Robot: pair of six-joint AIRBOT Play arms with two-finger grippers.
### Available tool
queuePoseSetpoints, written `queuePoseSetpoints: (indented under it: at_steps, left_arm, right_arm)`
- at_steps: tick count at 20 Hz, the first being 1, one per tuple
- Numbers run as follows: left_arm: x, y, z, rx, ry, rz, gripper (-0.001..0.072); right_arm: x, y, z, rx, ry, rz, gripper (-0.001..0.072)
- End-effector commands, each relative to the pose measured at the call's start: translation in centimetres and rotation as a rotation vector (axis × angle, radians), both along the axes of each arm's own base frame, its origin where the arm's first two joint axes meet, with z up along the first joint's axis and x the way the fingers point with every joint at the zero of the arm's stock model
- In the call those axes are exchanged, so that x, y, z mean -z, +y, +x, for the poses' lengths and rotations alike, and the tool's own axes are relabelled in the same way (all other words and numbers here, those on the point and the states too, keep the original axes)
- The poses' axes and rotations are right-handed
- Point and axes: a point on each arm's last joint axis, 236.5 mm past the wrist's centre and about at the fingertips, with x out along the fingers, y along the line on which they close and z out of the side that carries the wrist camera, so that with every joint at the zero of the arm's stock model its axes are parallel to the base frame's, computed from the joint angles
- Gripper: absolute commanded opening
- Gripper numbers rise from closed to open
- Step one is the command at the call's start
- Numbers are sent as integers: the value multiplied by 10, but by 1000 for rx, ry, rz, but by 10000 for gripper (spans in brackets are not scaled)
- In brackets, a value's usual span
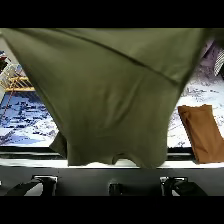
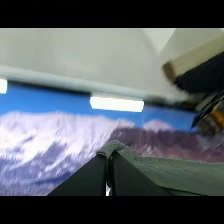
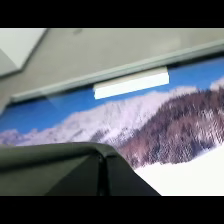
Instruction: Fold the clothes and pants, and hang the long-sleeved shirts on hangers.
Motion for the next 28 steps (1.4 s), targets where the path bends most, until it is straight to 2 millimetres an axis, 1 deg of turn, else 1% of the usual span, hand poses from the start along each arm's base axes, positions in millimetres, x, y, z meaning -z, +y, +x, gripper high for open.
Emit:
queuePoseSetpoints:
  at_steps: [1,2,3,5,7,8,9,10,11,12,13,14,15,16,17,18,20,21,22,23,24,25,27,28]
  left_arm:
    - [113,13,69,-17,283,-8,13]
    - [157,20,90,-29,374,-4,13]
    - [202,27,109,-41,464,4,13]
    - [281,31,136,-40,615,-9,13]
    - [360,30,153,-34,755,-27,13]
    - [391,27,156,-27,811,-39,13]
    - [417,24,157,-18,858,-56,13]
    - [438,20,157,-12,898,-71,13]
    - [454,17,156,-6,927,-81,14]
    - [463,14,156,-2,943,-88,13]
    - [469,13,155,1,954,-86,13]
    - [471,13,155,2,957,-86,13]
    - [471,13,156,0,954,-86,13]
    - [469,13,156,0,952,-86,14]
    - [468,13,156,0,948,-86,13]
    - [466,13,156,0,946,-85,13]
    - [464,12,152,9,959,-84,13]
    - [465,11,149,16,970,-82,13]
    - [465,10,146,22,984,-82,13]
    - [466,9,143,28,996,-81,13]
    - [467,8,140,33,1008,-80,13]
    - [467,8,137,39,1020,-79,14]
    - [468,6,131,49,1041,-77,14]
    - [468,5,130,53,1048,-76,13]
  right_arm:
    - [132,37,86,-31,360,80,28]
    - [169,52,109,-82,446,161,28]
    - [206,61,133,-117,520,255,27]
    - [273,62,174,-133,611,381,27]
    - [331,60,198,-107,676,456,28]
    - [355,63,204,-95,705,481,28]
    - [373,65,209,-85,722,489,29]
    - [388,68,211,-81,736,486,29]
    - [398,70,211,-79,749,483,30]
    - [404,71,210,-79,762,482,72]
    - [406,70,207,-87,773,473,181]
    - [403,67,202,-109,782,458,259]
    - [397,62,194,-147,796,431,279]
    - [388,54,181,-207,807,383,318]
    - [376,40,163,-282,822,317,389]
    - [366,22,142,-329,857,260,427]
    - [353,-27,107,-318,917,151,437]
    - [350,-48,92,-279,934,133,475]
    - [349,-64,75,-241,946,135,480]
    - [353,-73,57,-219,962,152,480]
    - [362,-78,33,-204,990,169,484]
    - [374,-79,9,-186,1023,191,503]
    - [401,-72,-40,-162,1089,225,506]
    - [414,-66,-63,-162,1113,231,577]
